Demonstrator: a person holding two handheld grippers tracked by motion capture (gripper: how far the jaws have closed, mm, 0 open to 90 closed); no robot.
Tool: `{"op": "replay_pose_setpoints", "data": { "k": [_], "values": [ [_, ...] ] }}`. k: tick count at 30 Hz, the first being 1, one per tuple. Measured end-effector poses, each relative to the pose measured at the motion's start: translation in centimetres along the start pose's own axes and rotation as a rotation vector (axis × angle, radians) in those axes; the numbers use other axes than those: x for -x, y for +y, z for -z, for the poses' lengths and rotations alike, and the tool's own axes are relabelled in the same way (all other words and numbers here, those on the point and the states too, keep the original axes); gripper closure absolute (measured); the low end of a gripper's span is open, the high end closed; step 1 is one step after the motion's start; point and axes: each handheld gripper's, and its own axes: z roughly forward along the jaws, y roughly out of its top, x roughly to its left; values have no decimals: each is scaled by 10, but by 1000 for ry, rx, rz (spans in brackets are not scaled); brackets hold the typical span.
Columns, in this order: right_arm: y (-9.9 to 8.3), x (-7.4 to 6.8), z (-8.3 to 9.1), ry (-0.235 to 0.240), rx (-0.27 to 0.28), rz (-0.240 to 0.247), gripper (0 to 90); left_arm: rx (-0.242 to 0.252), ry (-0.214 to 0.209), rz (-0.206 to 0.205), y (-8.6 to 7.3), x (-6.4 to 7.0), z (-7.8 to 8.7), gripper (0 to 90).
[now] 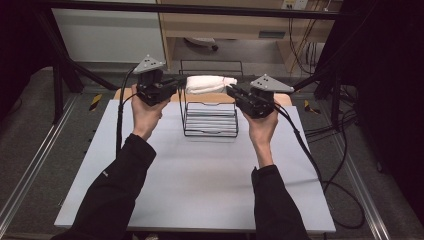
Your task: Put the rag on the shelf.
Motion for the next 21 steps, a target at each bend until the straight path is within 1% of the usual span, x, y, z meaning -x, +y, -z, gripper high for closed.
{"op": "replay_pose_setpoints", "data": {
  "k": [2,6,13,16,19,21],
  "values": [
    [0,0,0,1,-1,2,813,-14,-24,9,-1,2,-5,894],
    [-1,-1,1,3,-6,13,810,-48,-44,-8,-7,5,-10,895],
    [-2,-2,2,10,-19,25,794,-75,-47,-14,-20,6,-15,895],
    [-1,-2,3,14,-24,28,784,-79,-43,-15,-21,6,-16,895],
    [0,-1,4,27,-29,33,752,-81,-42,-15,-22,5,-17,895],
    [2,0,6,37,-19,25,725,-77,-43,-16,-22,6,-18,895]
  ]
}}
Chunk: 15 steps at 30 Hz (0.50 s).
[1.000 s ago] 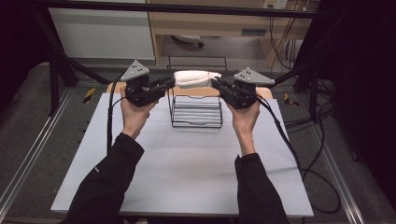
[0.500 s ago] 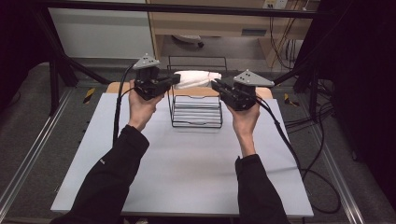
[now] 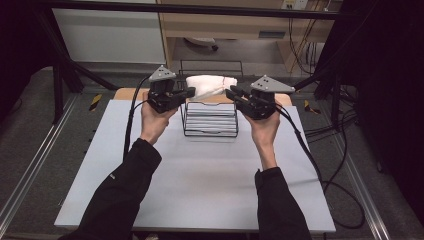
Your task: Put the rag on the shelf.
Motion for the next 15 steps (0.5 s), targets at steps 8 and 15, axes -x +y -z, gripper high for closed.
{"op": "replay_pose_setpoints", "data": {
  "k": [8,15],
  "values": [
    [16,-4,2,19,10,21,662,-5,7,-2,-2,0,-1,896],
    [18,-7,0,30,-10,-1,811,-23,10,-6,-8,1,-8,896]
  ]
}}
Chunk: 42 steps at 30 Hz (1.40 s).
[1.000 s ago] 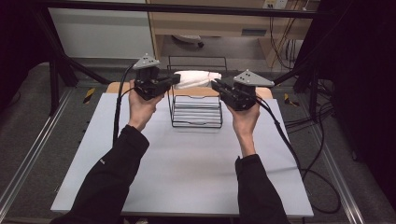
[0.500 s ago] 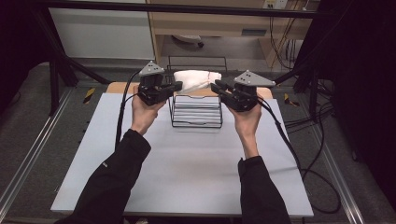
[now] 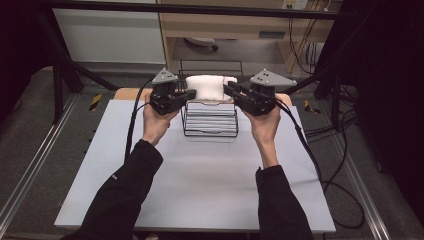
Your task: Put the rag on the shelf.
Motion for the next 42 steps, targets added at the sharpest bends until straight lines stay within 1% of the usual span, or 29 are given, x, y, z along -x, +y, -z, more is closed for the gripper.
{"op": "replay_pose_setpoints", "data": {
  "k": [4,6,7,8,10,12,13,16,19,22,23,24,25,26,27,28,30,33,35,39,42],
  "values": [
    [-10,-1,-12,-10,-66,-9,881,-3,4,-1,-2,0,-2,896],
    [-17,-2,-18,-14,-91,-14,887,-5,14,-8,-3,-1,-3,896],
    [-20,-1,-20,-21,-99,-14,888,-7,9,-4,-4,-1,-4,896],
    [-23,0,-22,-29,-104,-22,887,-8,17,-7,-5,-1,-4,896],
    [-27,3,-25,-45,-105,-35,887,-11,22,-8,-7,-2,-7,895],
    [-30,6,-27,-62,-110,-44,887,-13,19,0,-9,-3,-10,895],
    [-32,8,-27,-66,-109,-43,887,-12,26,-2,-10,-4,-10,895],
    [-34,10,-28,-76,-110,-43,884,-9,22,12,-11,-5,-13,895],
    [-33,9,-27,-70,-106,-45,877,-5,23,7,-11,-4,-12,895],
    [-32,9,-24,-63,-103,-36,856,-2,27,-7,-11,-4,-8,892],
    [-32,8,-23,-60,-102,-34,845,-2,21,-6,-12,-3,-6,888],
    [-31,8,-21,-55,-102,-31,828,-2,30,-16,-12,-3,-4,883],
    [-31,7,-19,-51,-98,-33,808,-3,31,-20,-12,-3,-2,875],
    [-30,6,-16,-44,-93,-33,788,-4,23,-16,-13,-2,0,858],
    [-29,6,-14,-39,-89,-35,763,-6,29,-22,-13,-2,3,837],
    [-28,5,-12,-32,-87,-36,741,-8,22,-22,-14,-2,5,812],
    [-27,5,-7,-25,-87,-37,695,-10,23,-32,-16,-1,10,756],
    [-27,4,-2,-18,-102,-38,607,-29,19,-43,-20,-1,16,649],
    [-27,3,1,-16,-109,-41,513,-35,13,-52,-25,-1,21,593],
    [-33,2,6,2,-123,-60,406,-48,5,-49,-38,-2,31,482],
    [-39,4,11,-1,-140,-70,326,-70,10,-50,-49,-4,37,383]
  ]
}}
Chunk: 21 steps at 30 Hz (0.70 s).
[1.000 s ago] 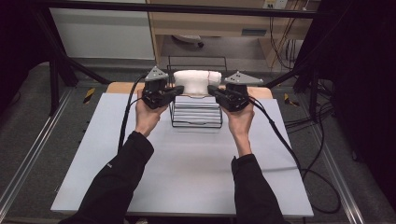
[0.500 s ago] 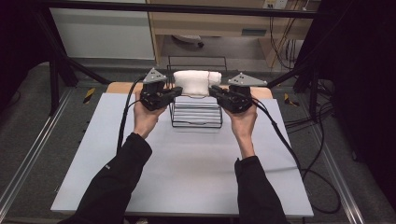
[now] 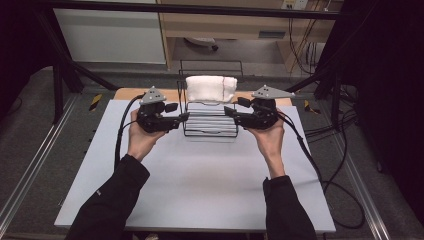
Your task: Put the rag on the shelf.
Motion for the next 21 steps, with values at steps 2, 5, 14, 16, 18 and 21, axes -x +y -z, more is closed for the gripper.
{"op": "replay_pose_setpoints", "data": {
  "k": [2,5,14,16,18,21],
  "values": [
    [-5,2,3,17,-8,-20,265,-17,9,-4,-8,-2,4,319],
    [-12,6,9,19,-17,-26,209,-33,34,-9,-20,-6,11,237],
    [-35,13,19,32,-51,-37,63,-45,51,14,-51,-13,33,76],
    [-42,15,21,30,-63,-35,48,-50,48,15,-59,-13,37,65],
    [-48,16,23,35,-68,-39,38,-55,44,16,-68,-13,41,62],
    [-59,18,26,44,-79,-45,27,-69,40,18,-82,-14,45,59]
  ]
}}
